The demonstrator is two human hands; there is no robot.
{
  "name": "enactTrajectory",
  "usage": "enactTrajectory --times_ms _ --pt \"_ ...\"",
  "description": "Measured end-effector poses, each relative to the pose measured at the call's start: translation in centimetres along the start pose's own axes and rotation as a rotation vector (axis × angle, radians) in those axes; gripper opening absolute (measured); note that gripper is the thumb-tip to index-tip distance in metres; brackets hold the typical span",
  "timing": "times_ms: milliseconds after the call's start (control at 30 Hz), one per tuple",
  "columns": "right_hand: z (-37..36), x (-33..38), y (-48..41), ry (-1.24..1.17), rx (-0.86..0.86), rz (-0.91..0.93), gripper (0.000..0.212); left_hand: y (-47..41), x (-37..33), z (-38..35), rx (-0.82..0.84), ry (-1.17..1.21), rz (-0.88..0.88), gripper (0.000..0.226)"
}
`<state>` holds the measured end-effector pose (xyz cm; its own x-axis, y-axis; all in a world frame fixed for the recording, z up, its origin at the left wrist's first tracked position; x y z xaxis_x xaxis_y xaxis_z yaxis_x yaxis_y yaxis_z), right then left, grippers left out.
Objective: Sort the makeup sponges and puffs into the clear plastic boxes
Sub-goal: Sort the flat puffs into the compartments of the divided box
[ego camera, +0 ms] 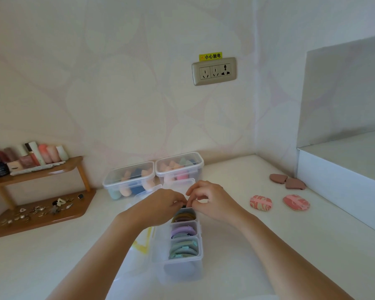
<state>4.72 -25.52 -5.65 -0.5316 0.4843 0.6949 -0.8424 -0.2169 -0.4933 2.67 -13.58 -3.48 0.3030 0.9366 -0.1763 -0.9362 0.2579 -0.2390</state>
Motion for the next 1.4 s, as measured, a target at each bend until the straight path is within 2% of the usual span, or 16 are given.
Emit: enactTrajectory --times_ms 200,333,433,533,633,733,833,900,967,1067,1133,1267,1400 --pt "-0.1 -0.5 -0.2 -0.047 0.002 -0.013 0.017 1.0 0.1 -1.2 0.053 0.013 0.022 0.037" --pt "0.3 -0.8 -0.3 -0.123 -0.025 -0.062 0.024 1.7 -0.2 -1.5 0.027 0.009 -0.005 0.038" --pt "2.6 -2.4 -1.0 -0.203 -0.23 -0.16 0.02 1.8 -0.2 -1.1 -0.007 0.019 -0.02 0.036" --pt "4.4 -6.4 -1.5 0.057 -0.406 -0.345 0.023 1.6 -0.1 -1.4 -0.009 0.009 -0.013 0.033" --pt "4.7 -9.5 -1.5 0.264 -0.375 -0.492 0.031 1.3 -0.3 -1.5 -0.05 0.004 0.019 0.032" --pt "5.5 -10.8 -1.7 0.325 -0.383 -0.523 0.033 1.3 -0.4 -1.7 -0.079 0.015 0.02 0.032" --pt "5.0 -11.5 -2.0 0.371 -0.299 -0.561 0.044 1.2 -0.2 -2.1 -0.073 0.024 0.037 0.036" --pt "4.0 -11.4 -2.3 0.402 -0.241 -0.546 0.049 1.1 0.1 -2.3 -0.088 0.015 0.065 0.039" --pt "2.9 -11.0 -2.5 0.434 -0.188 -0.511 0.042 1.0 0.3 -2.3 -0.107 0.001 0.071 0.041" --pt "1.9 -10.3 -2.7 0.494 -0.144 -0.439 0.042 1.1 0.1 -2.2 -0.132 -0.026 0.05 0.041" --pt "1.8 -10.2 -3.0 0.42 -0.17 -0.432 0.036 1.3 0.0 -1.9 -0.163 -0.046 0.032 0.041" --pt "2.6 -8.8 -3.4 0.101 -0.256 -0.438 0.021 1.2 -0.1 -1.6 -0.187 -0.067 0.023 0.042" --pt "4.1 -2.9 -3.4 -0.142 -0.295 -0.228 0.018 1.4 0.1 -1.9 -0.132 0.009 0.062 0.037"
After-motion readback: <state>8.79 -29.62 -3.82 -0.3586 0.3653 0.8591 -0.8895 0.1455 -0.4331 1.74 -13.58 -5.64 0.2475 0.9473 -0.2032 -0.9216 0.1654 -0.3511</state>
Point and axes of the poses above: each hand's wrist, its own y-axis away from the middle knuckle, its own z-axis out of the back of the hand, x = y × z, the point moved 6 cm from there along -y, towards the middle knuckle, and after that the axes turned 14 degrees about -x, right-handed, at the moved point
